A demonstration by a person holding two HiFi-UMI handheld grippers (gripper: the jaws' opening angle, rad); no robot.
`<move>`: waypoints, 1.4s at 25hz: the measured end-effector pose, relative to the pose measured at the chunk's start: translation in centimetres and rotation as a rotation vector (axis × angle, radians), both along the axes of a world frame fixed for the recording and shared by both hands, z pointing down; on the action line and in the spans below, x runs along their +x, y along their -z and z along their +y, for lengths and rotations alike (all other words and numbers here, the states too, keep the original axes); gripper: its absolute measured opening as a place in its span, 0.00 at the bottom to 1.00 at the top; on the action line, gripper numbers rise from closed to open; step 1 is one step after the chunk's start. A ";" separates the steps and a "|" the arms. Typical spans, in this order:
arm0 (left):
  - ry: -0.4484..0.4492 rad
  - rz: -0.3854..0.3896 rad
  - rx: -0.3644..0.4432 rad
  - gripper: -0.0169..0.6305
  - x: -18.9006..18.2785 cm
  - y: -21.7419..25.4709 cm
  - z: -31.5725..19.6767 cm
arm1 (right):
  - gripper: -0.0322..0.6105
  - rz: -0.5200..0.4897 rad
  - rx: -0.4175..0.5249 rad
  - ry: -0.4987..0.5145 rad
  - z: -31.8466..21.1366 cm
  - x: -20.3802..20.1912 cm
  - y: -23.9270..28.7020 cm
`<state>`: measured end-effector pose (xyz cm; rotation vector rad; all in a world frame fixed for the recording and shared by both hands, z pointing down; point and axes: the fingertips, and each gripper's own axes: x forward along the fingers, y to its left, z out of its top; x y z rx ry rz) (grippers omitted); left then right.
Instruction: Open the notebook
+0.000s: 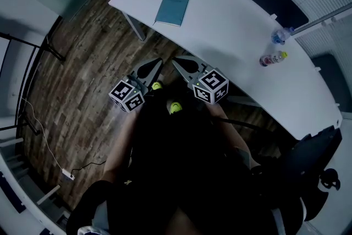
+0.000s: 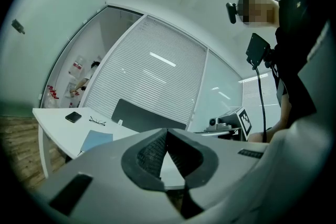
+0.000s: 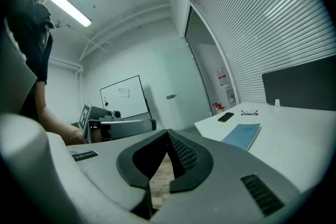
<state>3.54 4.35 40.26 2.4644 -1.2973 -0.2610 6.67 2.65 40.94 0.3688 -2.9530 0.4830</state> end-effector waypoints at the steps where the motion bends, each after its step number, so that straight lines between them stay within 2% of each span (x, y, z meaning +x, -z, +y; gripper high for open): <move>1: -0.005 -0.001 0.000 0.04 -0.2 -0.1 -0.5 | 0.07 0.001 -0.001 -0.003 -0.5 -0.3 -0.1; 8: -0.050 0.000 -0.014 0.04 -2.0 -2.1 -5.6 | 0.07 0.028 -0.015 -0.048 -5.8 -2.8 -2.2; 12: -0.077 -0.035 -0.019 0.04 -2.8 -2.8 -8.0 | 0.07 0.050 -0.047 -0.083 -8.5 -3.5 -3.2; 23: -0.142 -0.083 -0.006 0.04 -6.8 -3.7 -17.0 | 0.07 0.096 -0.013 -0.185 -17.9 -7.1 -3.8; 35: -0.238 -0.086 -0.051 0.07 -8.1 -6.8 -22.1 | 0.09 0.176 -0.079 -0.285 -23.5 -8.6 -8.3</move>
